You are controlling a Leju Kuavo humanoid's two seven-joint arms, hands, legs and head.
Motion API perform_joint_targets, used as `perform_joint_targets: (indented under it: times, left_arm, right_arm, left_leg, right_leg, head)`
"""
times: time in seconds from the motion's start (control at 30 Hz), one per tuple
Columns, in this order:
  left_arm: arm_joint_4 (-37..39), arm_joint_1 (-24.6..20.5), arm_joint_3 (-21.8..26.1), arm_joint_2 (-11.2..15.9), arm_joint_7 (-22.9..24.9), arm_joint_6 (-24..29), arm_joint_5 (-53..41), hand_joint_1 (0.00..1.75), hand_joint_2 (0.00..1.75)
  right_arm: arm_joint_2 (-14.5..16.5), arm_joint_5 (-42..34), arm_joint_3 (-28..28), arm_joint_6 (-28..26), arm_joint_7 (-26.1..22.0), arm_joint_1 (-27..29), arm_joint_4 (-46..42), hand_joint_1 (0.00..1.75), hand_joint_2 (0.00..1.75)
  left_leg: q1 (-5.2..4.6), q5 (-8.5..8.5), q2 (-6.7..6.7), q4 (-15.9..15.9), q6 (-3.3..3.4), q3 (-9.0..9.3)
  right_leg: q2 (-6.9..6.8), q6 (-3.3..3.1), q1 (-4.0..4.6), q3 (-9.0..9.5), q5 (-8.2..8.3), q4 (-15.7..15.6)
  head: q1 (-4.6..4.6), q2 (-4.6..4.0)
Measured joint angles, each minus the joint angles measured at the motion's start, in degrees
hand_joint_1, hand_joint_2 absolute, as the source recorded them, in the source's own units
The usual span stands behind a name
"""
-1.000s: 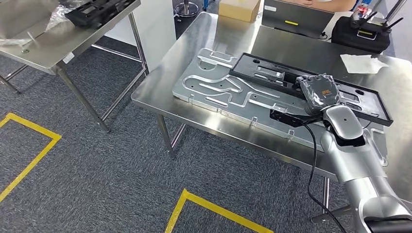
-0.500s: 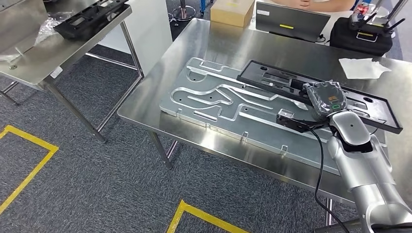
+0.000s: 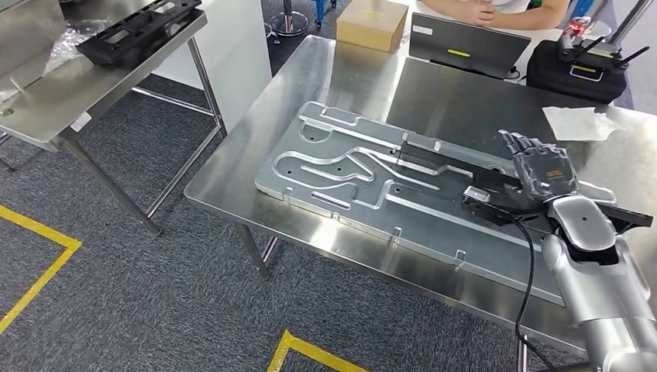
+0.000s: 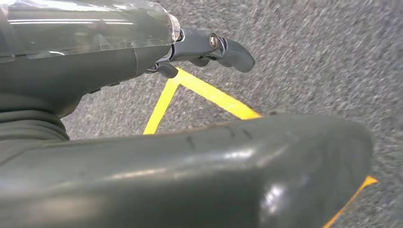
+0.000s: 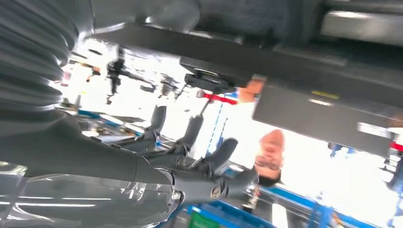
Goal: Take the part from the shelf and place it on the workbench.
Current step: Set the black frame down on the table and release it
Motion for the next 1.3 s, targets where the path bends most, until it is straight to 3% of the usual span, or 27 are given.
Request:
perform_joint_targets:
  times: [0.03,0.07,0.1,0.13,0.2,0.27,0.4,0.47,0.53,0.57,0.6,0.63,0.7,0.77,0.9,0.97,1.03,1.07,1.1,1.13,1.23,1.3]
  left_arm:
    - [0.00,-0.05,0.00,-0.01,0.00,0.00,0.04,0.00,0.00]
    - [0.00,-0.09,-0.01,-0.02,0.00,0.00,0.10,0.00,0.00]
    - [0.00,-0.12,-0.01,-0.04,0.00,-0.01,0.17,0.00,0.00]
    - [0.00,-0.12,-0.01,-0.07,0.00,-0.02,0.25,0.00,0.00]
    - [0.00,-0.13,0.00,-0.11,0.00,-0.07,0.37,0.00,0.00]
    - [0.00,-0.16,0.01,-0.12,-0.01,-0.11,0.43,0.00,0.00]
    - [0.00,-0.10,0.01,-0.12,-0.05,-0.58,0.46,0.00,0.00]
    - [0.00,-0.10,0.01,-0.15,-0.08,-0.79,0.40,0.00,0.00]
    - [0.00,-0.08,0.01,-0.18,-0.08,-0.98,0.22,0.00,0.00]
    - [0.00,-0.04,0.01,-0.18,-0.06,-1.09,0.07,0.00,0.00]
    - [0.00,-0.01,0.01,-0.17,-0.04,-1.22,-0.06,0.00,0.00]
    - [0.00,0.02,0.02,-0.17,-0.02,-1.39,-0.19,0.00,0.00]
    - [0.00,0.02,0.04,-0.12,0.01,-1.78,-0.33,0.00,0.00]
    - [0.00,0.00,0.12,-0.09,0.02,-2.17,-0.44,0.00,0.00]
    - [0.00,0.02,0.61,-0.17,0.05,-2.48,-0.48,0.00,0.00]
    - [0.00,0.00,0.81,-0.27,0.07,-2.48,-0.42,0.00,0.00]
    - [0.00,0.00,0.98,-0.32,0.09,-2.41,-0.34,0.00,0.00]
    - [0.00,0.00,1.09,-0.38,0.14,-2.29,-0.28,0.00,0.00]
    - [0.00,-0.01,1.23,-0.48,0.25,-2.13,-0.21,0.00,0.00]
    - [0.00,-0.02,1.39,-0.62,0.38,-1.92,-0.09,0.00,0.00]
    - [0.00,-0.06,1.98,-1.14,0.60,-1.37,0.33,0.00,0.00]
    - [0.00,-0.07,2.30,-1.40,0.61,-1.13,0.57,0.00,0.00]
  right_arm:
    - [-0.08,0.01,-0.14,0.18,-0.07,0.18,-0.04,0.00,1.75]
    - [-0.12,0.03,-0.21,0.35,-0.14,0.42,-0.07,0.00,1.75]
    - [-0.13,0.07,-0.25,0.49,-0.20,0.62,-0.10,0.00,1.75]
    - [-0.13,0.10,-0.34,0.61,-0.26,0.74,-0.18,0.00,1.75]
    - [-0.16,0.19,-0.65,0.76,-0.26,0.75,-0.46,0.00,1.75]
    - [-0.23,0.16,-0.96,0.85,-0.28,0.86,-0.79,0.00,1.75]
    - [-0.29,-4.19,-2.03,1.65,-1.36,2.22,-2.78,0.00,1.75]
    - [-0.26,-10.02,-3.16,3.24,-2.72,3.16,-4.73,0.00,1.75]
    - [-0.15,-17.67,-4.66,5.79,-4.18,4.73,-7.14,0.00,1.75]
    - [-0.06,-22.02,-5.55,7.42,-4.85,5.70,-8.48,0.00,1.75]
    - [0.05,-26.64,-6.56,9.17,-5.40,6.66,-9.92,0.00,1.75]
    - [0.16,-31.34,-7.65,10.93,-5.82,7.50,-11.45,0.00,1.75]
    - [0.32,-40.90,-9.92,14.36,-6.18,8.82,-14.67,0.00,1.75]
    - [0.30,-49.56,-11.85,17.19,-5.87,9.78,-17.73,0.00,1.75]
    - [-0.54,-64.93,-14.12,21.25,-4.58,11.49,-23.51,0.00,1.75]
    - [-1.34,-69.85,-15.10,22.24,-3.97,11.73,-25.88,0.00,1.75]
    - [-1.87,-72.22,-15.80,22.80,-3.53,12.04,-27.61,0.00,1.75]
    - [-2.01,-72.87,-15.99,22.96,-3.41,12.28,-28.38,0.00,1.75]
    - [-2.09,-73.23,-16.07,23.00,-3.36,12.48,-29.09,0.00,1.75]
    - [-2.16,-73.41,-16.10,22.96,-3.36,12.57,-29.79,0.00,1.75]
    - [-2.54,-73.44,-16.12,22.58,-3.48,12.14,-31.29,0.00,1.75]
    - [-2.89,-73.67,-16.13,22.16,-3.79,11.71,-31.64,0.00,1.75]
  left_leg:
    - [0.05,-0.14,0.00,0.05,-0.01,0.08]
    - [0.12,-0.31,-0.01,0.13,-0.08,0.17]
    - [0.24,-0.51,-0.02,0.29,-0.24,0.26]
    - [0.39,-0.77,-0.03,0.53,-0.46,0.37]
    - [0.54,-1.41,-0.09,1.33,-1.07,0.42]
    - [0.46,-1.84,-0.18,1.91,-1.71,0.33]
    - [0.54,-2.71,-0.16,2.82,-2.90,0.07]
    - [0.71,-5.78,-0.02,7.68,-3.35,-1.95]
    - [0.78,-9.46,0.03,15.54,-3.56,-5.34]
    - [0.79,-10.25,0.04,18.20,-3.55,-6.50]
    - [0.78,-9.90,0.04,18.66,-3.41,-6.64]
    - [0.74,-8.55,0.03,16.79,-3.15,-5.68]
    - [0.47,-4.95,-0.02,8.89,-2.13,-1.63]
    - [0.13,-3.27,-0.05,3.40,-1.33,1.14]
    - [0.18,-2.58,0.07,1.73,-0.70,1.43]
    - [0.40,-1.83,0.22,0.99,-0.19,1.25]
    - [0.31,-1.33,0.28,0.96,0.07,0.69]
    - [0.28,-1.09,0.29,1.03,0.08,0.33]
    - [0.27,-0.84,0.31,1.15,0.03,-0.07]
    - [0.29,-0.58,0.31,1.33,-0.07,-0.54]
    - [0.29,0.17,0.26,2.03,-0.72,-1.75]
    - [0.24,0.79,0.16,2.19,-1.34,-2.02]
  right_leg:
    - [-0.04,0.32,-0.27,-1.98,-1.15,3.46]
    - [-0.10,0.63,-0.56,-3.31,-1.28,5.46]
    - [-0.18,0.92,-0.84,-3.55,-0.19,5.22]
    - [-0.28,1.20,-1.12,-2.65,1.86,2.75]
    - [-0.39,1.61,-1.47,0.76,5.96,-5.02]
    - [-0.21,1.27,-1.33,2.53,7.26,-9.05]
    - [-0.12,-0.43,-1.25,2.65,7.35,-9.35]
    - [-0.28,-1.09,-1.33,2.74,7.43,-9.49]
    - [-0.43,-1.37,-1.08,2.74,7.36,-9.45]
    - [-0.49,-1.44,-0.94,2.76,7.31,-9.44]
    - [-0.53,-1.49,-0.80,2.80,7.27,-9.42]
    - [-0.53,-1.50,-0.67,2.88,7.24,-9.40]
    - [-0.51,-1.46,-0.46,3.08,7.16,-9.35]
    - [-0.45,-1.09,-0.29,3.05,7.16,-9.25]
    - [-0.43,0.21,-0.47,2.76,6.69,-8.98]
    - [-0.43,0.67,-0.59,1.50,3.39,-5.43]
    - [-0.45,1.07,-0.63,-0.85,-1.06,1.51]
    - [-0.45,1.26,-0.65,-1.63,-2.31,4.33]
    - [-0.46,1.41,-0.71,-1.58,-2.44,5.34]
    - [-0.47,1.53,-0.79,-0.32,-1.49,3.98]
    - [-0.43,1.38,-0.93,6.68,2.33,-7.13]
    - [-0.27,0.72,-0.60,8.09,3.00,-9.98]
  head:
    - [0.00,0.00]
    - [0.00,0.00]
    - [0.00,0.00]
    - [0.00,0.00]
    - [0.00,0.00]
    - [0.00,0.00]
    - [-0.01,0.00]
    - [-0.01,0.00]
    - [0.00,0.00]
    - [0.00,0.00]
    - [0.00,0.00]
    - [0.00,0.00]
    - [0.00,0.00]
    - [0.00,0.00]
    - [0.01,0.00]
    - [0.01,0.00]
    - [0.00,0.00]
    - [0.00,0.00]
    - [0.00,0.00]
    - [0.00,0.00]
    - [0.00,0.00]
    - [0.00,0.00]
